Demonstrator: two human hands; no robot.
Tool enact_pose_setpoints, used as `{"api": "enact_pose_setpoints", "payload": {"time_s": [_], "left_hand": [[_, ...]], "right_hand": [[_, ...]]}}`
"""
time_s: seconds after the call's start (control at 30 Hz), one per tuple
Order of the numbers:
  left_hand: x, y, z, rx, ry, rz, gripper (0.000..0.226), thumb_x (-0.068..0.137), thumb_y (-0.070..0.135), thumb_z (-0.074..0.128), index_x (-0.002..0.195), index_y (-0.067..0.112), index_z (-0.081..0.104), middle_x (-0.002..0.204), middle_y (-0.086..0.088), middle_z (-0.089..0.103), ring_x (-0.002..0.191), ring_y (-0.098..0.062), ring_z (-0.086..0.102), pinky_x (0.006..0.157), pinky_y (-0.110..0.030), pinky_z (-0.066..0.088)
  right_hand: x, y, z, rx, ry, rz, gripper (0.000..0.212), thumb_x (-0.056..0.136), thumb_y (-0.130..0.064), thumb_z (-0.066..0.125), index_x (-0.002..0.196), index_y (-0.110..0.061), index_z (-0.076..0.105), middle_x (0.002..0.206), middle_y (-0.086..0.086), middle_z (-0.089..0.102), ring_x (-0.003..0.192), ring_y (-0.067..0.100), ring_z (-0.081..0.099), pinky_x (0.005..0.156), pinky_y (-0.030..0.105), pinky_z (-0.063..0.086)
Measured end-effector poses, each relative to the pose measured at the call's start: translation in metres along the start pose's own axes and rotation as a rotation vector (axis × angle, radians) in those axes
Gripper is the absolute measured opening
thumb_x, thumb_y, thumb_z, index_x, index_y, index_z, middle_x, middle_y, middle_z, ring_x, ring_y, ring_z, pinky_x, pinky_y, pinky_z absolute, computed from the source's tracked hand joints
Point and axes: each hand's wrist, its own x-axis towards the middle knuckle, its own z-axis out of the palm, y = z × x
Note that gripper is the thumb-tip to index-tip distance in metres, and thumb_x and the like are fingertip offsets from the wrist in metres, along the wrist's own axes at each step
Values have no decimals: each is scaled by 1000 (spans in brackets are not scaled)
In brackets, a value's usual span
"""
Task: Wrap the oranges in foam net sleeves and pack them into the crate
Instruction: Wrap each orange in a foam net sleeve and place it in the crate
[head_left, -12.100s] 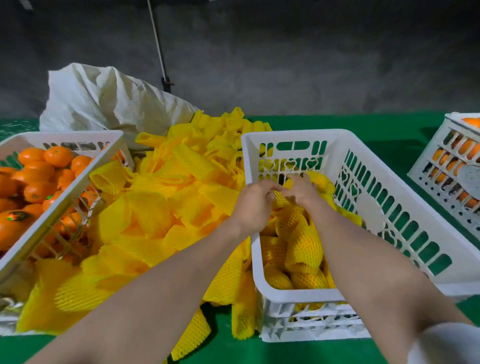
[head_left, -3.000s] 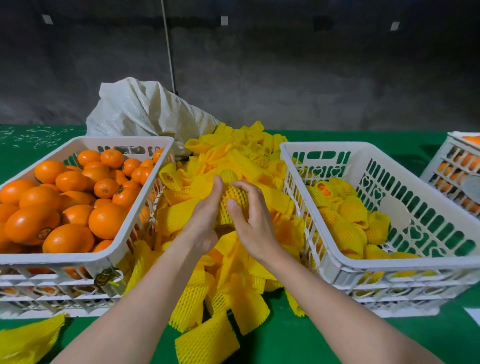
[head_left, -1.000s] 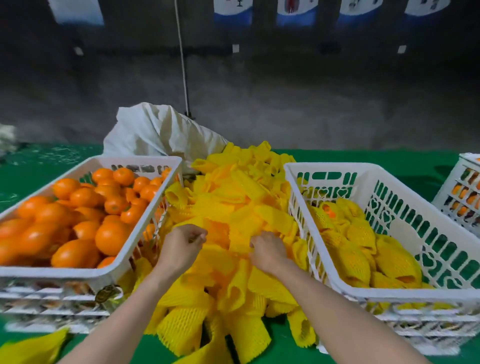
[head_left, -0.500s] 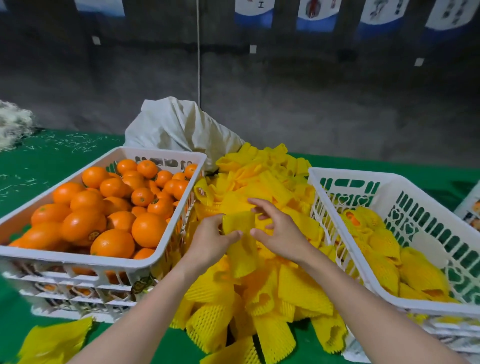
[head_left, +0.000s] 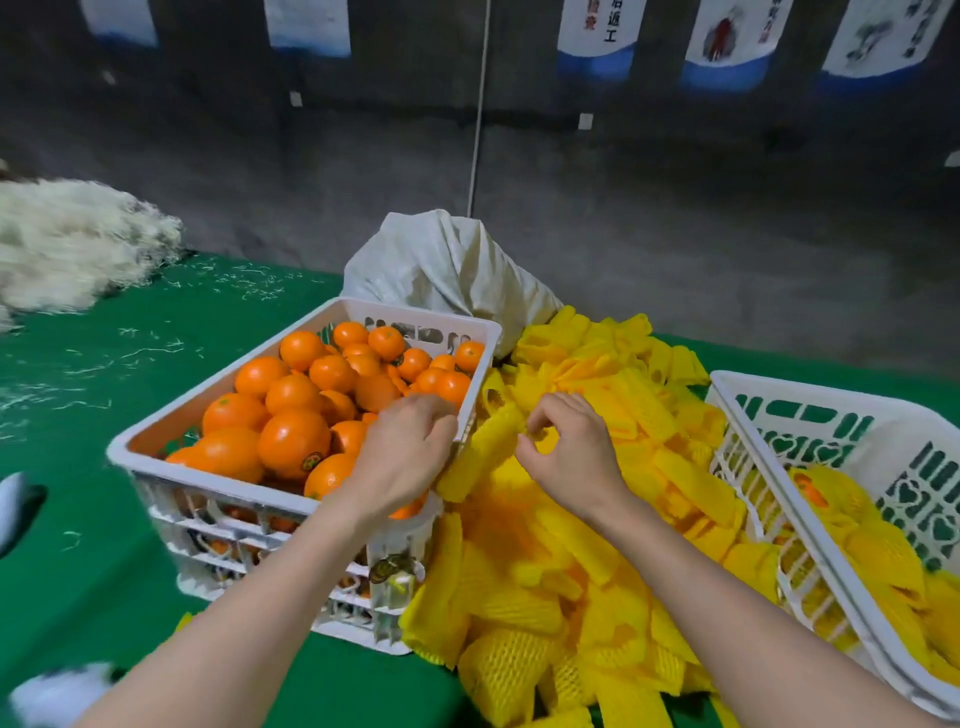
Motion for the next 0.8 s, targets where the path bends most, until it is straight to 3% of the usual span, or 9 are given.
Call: {"api": "enact_pose_setpoints", "payload": {"time_s": [0.07,0.13,0.17,0.33,0.43,0.53,0.63,0.7,0.8], "left_hand": [[6,-22,-11,307,-214,-176,51,91,32,51,140,20,41,144,-11,41,132,-33,36,107,-47,29],[10,-38,-15,460,-496,-229,76,86,32,59,149,25,18,153,-10,27,141,-33,22,113,-54,16],[10,-43,-16,507,-547,-199,84,82,31,64,149,27,14,151,-9,29,140,-33,23,112,-56,14],[16,-57,-19,524,-372,-81,82,68,43,79,136,31,36,134,-2,50,127,-27,42,111,-53,20],[22,-55,-31,35,-266,-226,79,68,30,84,134,27,41,133,-4,49,119,-25,48,93,-40,43],[25,-39,-43,-561,-251,-335,82,63,27,83,136,24,44,134,-8,52,118,-27,54,96,-45,48],[21,-13,-37,-1088,-368,-423,74,71,24,72,139,22,41,133,-14,53,109,-37,63,86,-46,55],[16,6,-25,-1345,-426,-521,66,75,19,63,137,21,40,133,-17,51,106,-42,62,77,-46,58],[9,30,-2,-1549,-484,-664,55,72,19,57,126,17,47,123,-19,54,95,-35,60,61,-34,58]], "right_hand": [[-1,3,0,51,-63,63,13,68,-11,63,68,-7,50,69,10,52,72,25,47,65,35,34],[-2,4,-1,128,-97,123,12,63,-18,54,66,-11,45,66,14,49,64,21,41,59,39,32],[-1,5,-1,164,-111,155,12,62,-19,51,65,-14,42,65,15,47,61,18,36,57,40,30],[-5,12,-6,281,-177,291,26,73,-5,57,65,-20,36,67,3,36,64,15,30,54,27,23],[-6,18,-14,358,-203,386,30,79,7,53,68,-18,41,64,2,35,60,14,31,50,16,26],[-3,16,-22,540,-209,483,30,81,13,45,71,-15,43,63,10,34,55,16,27,50,28,19],[0,6,-31,726,-199,516,22,75,8,47,70,-14,45,66,10,38,60,17,33,54,29,23],[-1,0,-38,823,-209,544,13,62,-5,46,71,-13,46,65,7,39,60,13,36,56,27,26],[-7,1,-51,972,-214,602,16,57,-6,44,72,-9,47,67,7,40,60,14,36,57,29,27]]}}
